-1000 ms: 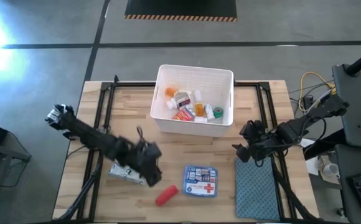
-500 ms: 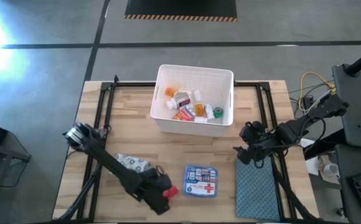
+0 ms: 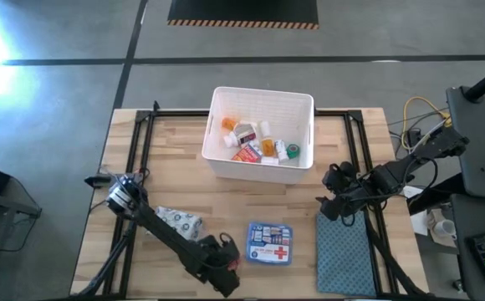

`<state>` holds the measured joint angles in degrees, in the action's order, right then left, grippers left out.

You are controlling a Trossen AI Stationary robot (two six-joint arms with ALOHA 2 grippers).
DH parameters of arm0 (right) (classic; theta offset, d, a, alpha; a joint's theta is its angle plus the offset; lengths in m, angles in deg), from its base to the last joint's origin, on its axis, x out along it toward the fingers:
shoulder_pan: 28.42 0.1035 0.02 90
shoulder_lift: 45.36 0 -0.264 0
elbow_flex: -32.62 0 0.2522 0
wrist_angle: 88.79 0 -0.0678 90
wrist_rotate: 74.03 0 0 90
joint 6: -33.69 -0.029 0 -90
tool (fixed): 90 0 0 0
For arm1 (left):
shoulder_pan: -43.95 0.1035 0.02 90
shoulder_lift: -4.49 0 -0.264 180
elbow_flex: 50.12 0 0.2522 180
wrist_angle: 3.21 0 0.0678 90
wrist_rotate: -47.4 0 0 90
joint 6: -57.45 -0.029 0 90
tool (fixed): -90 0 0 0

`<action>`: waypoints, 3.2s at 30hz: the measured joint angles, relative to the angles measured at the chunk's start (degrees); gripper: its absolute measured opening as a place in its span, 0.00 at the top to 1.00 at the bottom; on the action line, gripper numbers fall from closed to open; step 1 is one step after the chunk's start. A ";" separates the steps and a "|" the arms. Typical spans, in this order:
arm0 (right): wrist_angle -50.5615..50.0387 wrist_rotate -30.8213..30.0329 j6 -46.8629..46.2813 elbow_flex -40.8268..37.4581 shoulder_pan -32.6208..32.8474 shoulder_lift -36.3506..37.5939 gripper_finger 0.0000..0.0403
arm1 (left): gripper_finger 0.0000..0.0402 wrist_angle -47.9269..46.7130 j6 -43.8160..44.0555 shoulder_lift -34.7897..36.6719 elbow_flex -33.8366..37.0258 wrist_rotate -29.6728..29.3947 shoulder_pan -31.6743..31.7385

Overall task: Pick & place medical supplies in basket/bin
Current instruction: Put the red bandage into the white bin, then move the mailer bag to the center of the table

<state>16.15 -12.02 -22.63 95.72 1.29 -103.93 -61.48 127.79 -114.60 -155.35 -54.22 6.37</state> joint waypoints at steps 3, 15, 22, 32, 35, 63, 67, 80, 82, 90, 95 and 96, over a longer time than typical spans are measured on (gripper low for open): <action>0.00 0.00 0.02 0.00 0.00 0.00 0.19 | 0.31 0.71 1.29 0.04 2.73 0.01 0.22; 0.03 -0.24 1.11 -0.02 0.00 0.02 0.19 | 0.75 -11.26 -3.32 3.63 3.51 0.78 3.19; 0.44 -2.20 2.75 -0.04 -0.04 0.45 0.19 | 0.86 -15.73 -15.44 18.75 -3.47 -12.55 10.41; 1.48 -5.22 0.31 -0.04 -1.14 1.18 0.19 | 0.81 -3.93 -54.43 31.34 -9.49 -22.45 37.76; 2.42 -5.22 -1.51 -0.04 -1.31 1.18 0.19 | 0.77 -1.92 -58.33 29.89 -10.74 -13.59 48.15; 14.76 13.34 -2.81 -3.15 -5.16 0.81 0.19 | 0.41 -32.18 -25.27 32.50 -3.50 4.62 19.96; 20.70 21.17 -3.19 -7.19 -7.32 0.30 0.19 | 0.43 -29.50 -15.98 32.39 5.99 9.04 13.82; 26.56 20.02 -3.11 -10.14 -7.39 0.24 0.19 | 0.45 -27.59 29.39 36.31 26.84 16.60 -2.50; 26.66 18.85 -3.21 -10.14 -7.39 0.25 0.19 | 0.45 -24.40 34.33 37.07 30.44 16.59 -2.73; 27.79 17.44 -5.43 -10.16 -7.39 0.26 0.19 | 0.45 -8.86 45.35 37.91 41.72 9.73 -2.08; 27.78 17.34 -5.62 -10.16 -7.39 0.26 0.19 | 0.45 7.69 42.00 38.19 45.42 2.01 -0.75; 27.82 17.30 -5.60 -10.16 -7.39 0.26 0.19 | 0.45 10.03 38.90 38.22 45.43 -1.36 -0.72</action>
<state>43.97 5.28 -28.23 85.56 -6.09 -103.67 -51.45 166.69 -76.38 -109.92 -55.58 5.64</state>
